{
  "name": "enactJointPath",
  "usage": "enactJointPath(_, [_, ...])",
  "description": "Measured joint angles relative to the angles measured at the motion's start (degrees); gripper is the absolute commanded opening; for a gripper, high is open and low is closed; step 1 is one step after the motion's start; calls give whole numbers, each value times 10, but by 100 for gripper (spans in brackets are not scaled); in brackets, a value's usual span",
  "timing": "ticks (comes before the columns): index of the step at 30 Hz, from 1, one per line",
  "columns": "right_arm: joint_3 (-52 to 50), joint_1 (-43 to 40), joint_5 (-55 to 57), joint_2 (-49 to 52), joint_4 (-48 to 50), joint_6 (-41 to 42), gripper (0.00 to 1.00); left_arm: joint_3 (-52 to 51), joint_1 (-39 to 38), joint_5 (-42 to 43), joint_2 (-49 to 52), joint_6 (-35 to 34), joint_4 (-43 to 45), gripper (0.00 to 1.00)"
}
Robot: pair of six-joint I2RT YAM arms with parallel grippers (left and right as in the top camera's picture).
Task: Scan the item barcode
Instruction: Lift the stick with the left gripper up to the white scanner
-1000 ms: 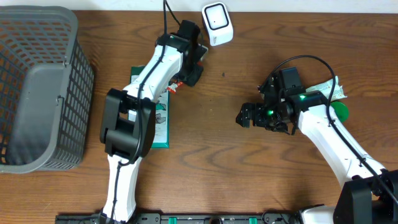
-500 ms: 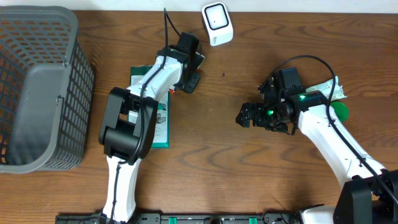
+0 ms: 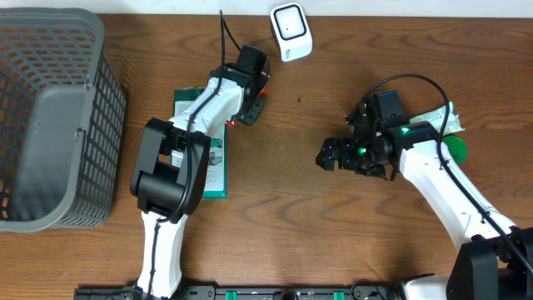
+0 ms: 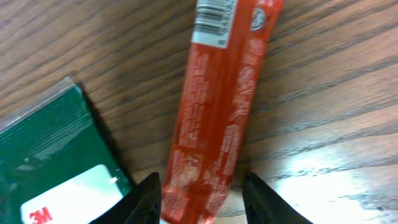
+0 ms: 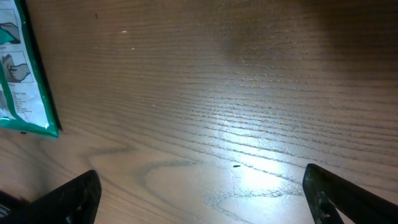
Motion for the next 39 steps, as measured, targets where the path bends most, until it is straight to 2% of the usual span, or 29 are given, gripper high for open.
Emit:
enactJointPath(3, [0,0,0,0,0,0,99,0,0,-10,-3,0,-6,52])
enactJointPath(10, [0,0,0,0,0,0,99,-11,0,-14,-25,0,-26,53])
enactJointPath(15, [0,0,0,0,0,0,99,-55,0,-10,-35,0,3,52])
enactJointPath(16, [0,0,0,0,0,0,99,-66,0,-9,-39,0,12,51])
enactJointPath(19, [0,0,0,0,0,0,99,-85,0,-8,-49,3,30,19])
enactJointPath(21, [0,0,0,0,0,0,99,-93,0,-4,-51,1,30,11])
enactJointPath(24, [0,0,0,0,0,0,99,-95,-2,-4,-52,1,30,7])
enactJointPath(31, [0,0,0,0,0,0,99,-97,-1,2,-56,0,26,7])
enactJointPath(39, [0,0,-1,0,4,0,99,-119,0,108,-127,-30,8,7])
